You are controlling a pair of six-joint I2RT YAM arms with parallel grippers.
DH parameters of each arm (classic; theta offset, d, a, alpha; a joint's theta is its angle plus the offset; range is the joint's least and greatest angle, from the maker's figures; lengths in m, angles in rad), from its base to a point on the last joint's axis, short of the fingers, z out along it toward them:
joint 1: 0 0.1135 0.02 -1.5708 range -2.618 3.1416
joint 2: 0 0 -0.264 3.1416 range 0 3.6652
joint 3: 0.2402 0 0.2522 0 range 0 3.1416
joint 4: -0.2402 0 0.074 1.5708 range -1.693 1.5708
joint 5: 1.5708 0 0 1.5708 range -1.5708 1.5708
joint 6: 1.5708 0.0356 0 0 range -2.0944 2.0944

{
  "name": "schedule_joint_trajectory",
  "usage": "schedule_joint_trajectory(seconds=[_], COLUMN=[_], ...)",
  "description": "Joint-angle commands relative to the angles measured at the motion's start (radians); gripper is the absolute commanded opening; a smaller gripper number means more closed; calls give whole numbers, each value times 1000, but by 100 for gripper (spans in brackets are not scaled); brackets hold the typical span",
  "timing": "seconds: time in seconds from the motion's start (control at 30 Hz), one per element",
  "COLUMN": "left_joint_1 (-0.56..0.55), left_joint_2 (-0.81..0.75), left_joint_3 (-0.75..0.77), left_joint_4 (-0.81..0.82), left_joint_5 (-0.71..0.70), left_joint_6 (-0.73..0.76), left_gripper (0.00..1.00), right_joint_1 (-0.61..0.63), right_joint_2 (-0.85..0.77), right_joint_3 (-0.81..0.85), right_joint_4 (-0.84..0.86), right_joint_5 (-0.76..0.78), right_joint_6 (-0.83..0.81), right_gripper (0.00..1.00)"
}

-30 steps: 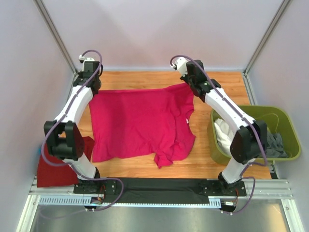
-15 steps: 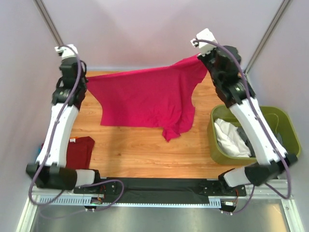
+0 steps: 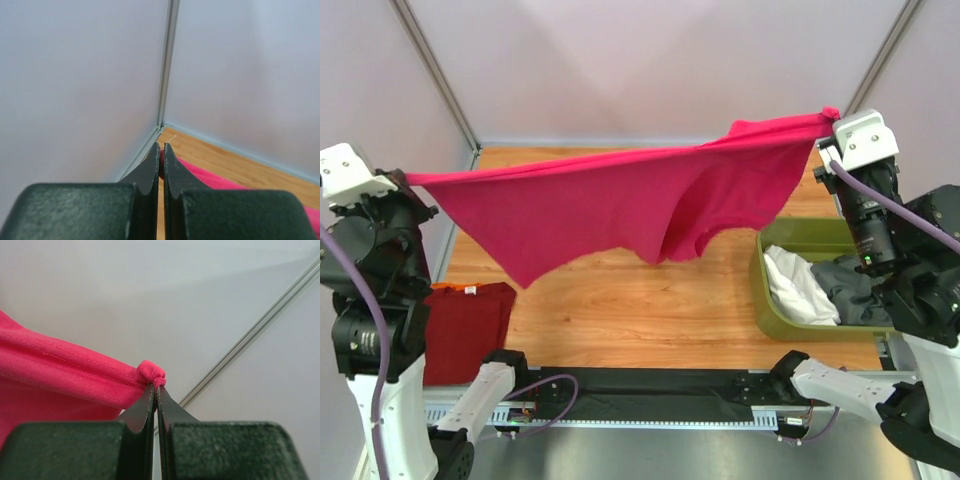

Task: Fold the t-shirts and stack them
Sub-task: Flatten the tshirt out

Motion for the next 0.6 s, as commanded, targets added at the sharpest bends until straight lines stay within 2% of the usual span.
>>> schedule_joint_trajectory(seconds=[0.0, 0.13, 0.27, 0.33, 0.47, 0.57], left_joint_1=[12, 14, 14, 12, 14, 11], left_joint_2=[-1, 67, 303, 351, 430, 477], left_joint_3=[94, 222, 327, 287, 82, -37], left_joint_4=[-154, -250, -398, -379, -246, -170], left_joint_5=[-162, -207, -172, -147, -138, -133], left_joint_6=[92, 97, 41, 1, -48, -78], left_gripper=[0, 0, 0, 0, 0, 0], right_joint_1=[23, 34, 46, 17, -116, -171], right_joint_2=[-55, -46, 3, 48, 141, 199], right_joint_3=[83, 122, 7, -21, -123, -235], right_joint_4=[-30, -36, 7, 4, -26, 25], right_joint_5=[150, 183, 228, 190, -2, -37], right_joint_6=[-92, -126, -167, -123, 99, 126], right_gripper=[0, 0, 0, 0, 0, 0])
